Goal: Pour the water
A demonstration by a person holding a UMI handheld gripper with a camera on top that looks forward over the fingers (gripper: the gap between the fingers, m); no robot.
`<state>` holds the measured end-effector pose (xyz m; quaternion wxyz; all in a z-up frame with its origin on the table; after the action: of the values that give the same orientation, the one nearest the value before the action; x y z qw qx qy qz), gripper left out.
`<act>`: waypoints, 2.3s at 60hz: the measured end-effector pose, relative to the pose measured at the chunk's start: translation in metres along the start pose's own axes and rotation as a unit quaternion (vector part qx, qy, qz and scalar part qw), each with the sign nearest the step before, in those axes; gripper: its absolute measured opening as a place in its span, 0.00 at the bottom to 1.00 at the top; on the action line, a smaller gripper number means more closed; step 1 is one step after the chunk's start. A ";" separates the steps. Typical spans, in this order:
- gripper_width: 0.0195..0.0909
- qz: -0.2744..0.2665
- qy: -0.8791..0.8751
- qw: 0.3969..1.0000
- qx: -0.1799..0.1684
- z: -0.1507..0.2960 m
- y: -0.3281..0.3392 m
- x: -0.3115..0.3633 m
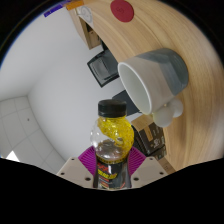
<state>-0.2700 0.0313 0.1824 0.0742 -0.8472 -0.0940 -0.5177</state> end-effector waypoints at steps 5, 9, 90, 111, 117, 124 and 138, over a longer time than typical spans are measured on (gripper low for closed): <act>0.24 -0.005 -0.018 1.000 0.001 0.010 0.007 0.001; 0.24 -0.015 -0.007 1.000 0.008 0.011 0.002 0.002; 0.38 -0.205 0.844 0.495 -0.029 0.252 0.070 0.065; 0.93 -0.283 0.834 0.473 -0.009 0.227 0.120 0.079; 0.93 -0.293 0.828 0.478 -0.004 0.196 0.157 0.091; 0.93 -0.308 0.825 0.473 -0.002 0.151 0.212 0.105; 0.93 -0.326 0.823 0.466 0.009 0.063 0.320 0.121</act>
<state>-0.0863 -0.2554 0.2524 -0.0494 0.0623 -0.2631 -0.9615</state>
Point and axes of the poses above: the point between the fingertips, and its own axes, seen from behind it with the camera up: x to the left, z up, y backward, against the way the camera looks, the point moved 8 cm from there along y, backward, against the way the camera looks, and after that the axes turned 3 degrees about y, right-handed, at the moved point
